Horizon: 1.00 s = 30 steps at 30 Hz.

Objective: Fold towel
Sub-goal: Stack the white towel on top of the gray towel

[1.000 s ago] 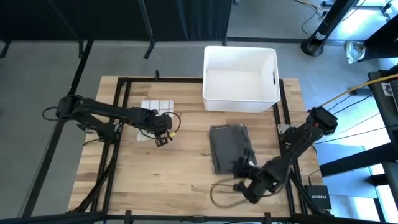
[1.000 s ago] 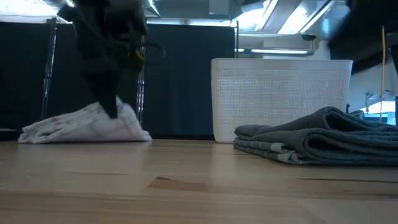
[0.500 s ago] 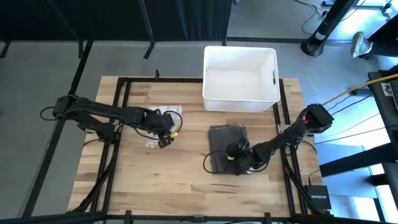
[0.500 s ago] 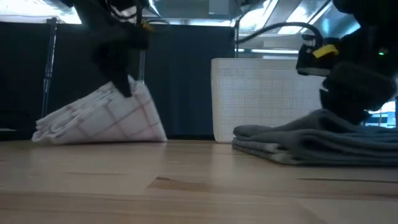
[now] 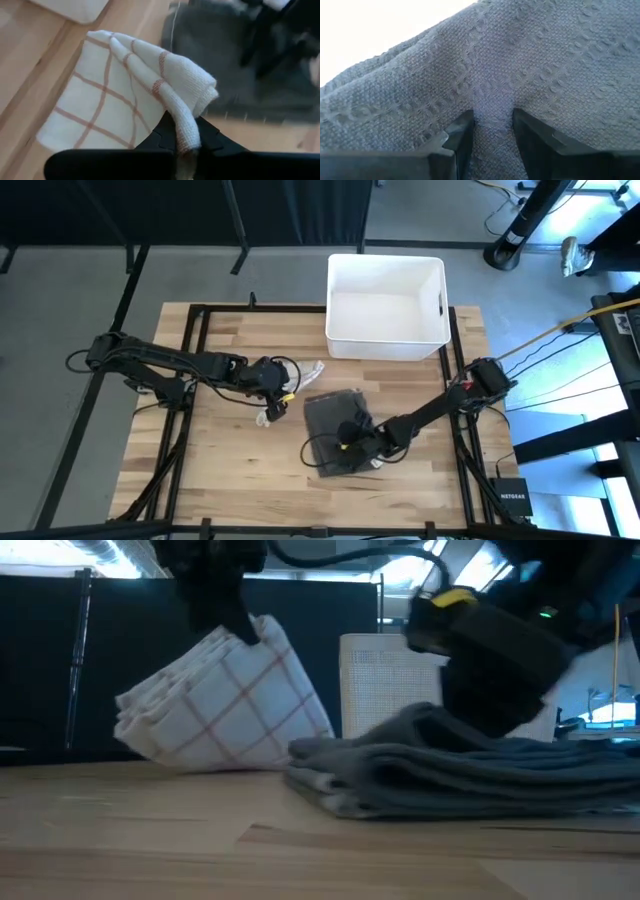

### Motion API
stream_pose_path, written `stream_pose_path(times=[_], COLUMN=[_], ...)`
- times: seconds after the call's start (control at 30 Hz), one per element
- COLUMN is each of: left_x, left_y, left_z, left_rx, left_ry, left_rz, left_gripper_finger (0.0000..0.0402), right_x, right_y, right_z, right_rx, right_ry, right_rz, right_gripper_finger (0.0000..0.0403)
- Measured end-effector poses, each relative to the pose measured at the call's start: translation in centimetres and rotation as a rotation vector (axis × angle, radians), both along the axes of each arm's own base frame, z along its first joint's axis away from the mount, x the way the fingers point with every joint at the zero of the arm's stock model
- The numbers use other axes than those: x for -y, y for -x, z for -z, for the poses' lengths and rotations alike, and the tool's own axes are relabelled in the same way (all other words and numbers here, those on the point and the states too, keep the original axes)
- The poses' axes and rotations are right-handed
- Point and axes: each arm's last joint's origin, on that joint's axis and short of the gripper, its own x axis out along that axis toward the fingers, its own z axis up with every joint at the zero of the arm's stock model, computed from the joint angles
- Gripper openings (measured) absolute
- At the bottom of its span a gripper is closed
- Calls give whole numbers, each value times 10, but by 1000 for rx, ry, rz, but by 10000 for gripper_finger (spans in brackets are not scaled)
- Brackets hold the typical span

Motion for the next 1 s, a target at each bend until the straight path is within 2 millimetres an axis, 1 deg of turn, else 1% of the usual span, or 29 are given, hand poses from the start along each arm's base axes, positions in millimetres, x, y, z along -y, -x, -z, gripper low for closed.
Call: stream_pose_path(times=[0.13,0.23,0.37,0.47,0.53,0.6,0.7,0.77,0.9,1.0], left_x=[1,1,4,6,8,8,8,10,18,22], left_y=[-3,-4,-5,-8,-10,-11,-14,-17,-31,-44], left_z=[-7,-11,-17,-29,-39,-47,-56,-58,-63,-63], left_rx=[41,52,62,99,129,150,118,65,7,-51], left_ry=[9,20,27,34,38,42,47,45,38,30], left_rz=[-3,-15,-14,-9,-4,-5,-16,-15,3,8], left_gripper_finger=[12,12,10,13,14,12,10,11,11,11], right_x=[2,3,0,-8,-13,-18,-23,-30,-42,-43], right_y=[-24,-34,-38,-35,-28,-18,2,15,37,48], right_z=[0,-4,-17,-36,-49,-55,-61,-65,-65,-60], right_rx=[5,5,-31,-47,-69,-102,-171,-205,-273,-305], right_ry=[-37,-30,27,86,126,159,192,200,247,264], right_rz=[13,-12,-39,-59,-62,-56,-16,0,-6,20], right_gripper_finger=[142,142,142,142,142,142,142,142,142,142])
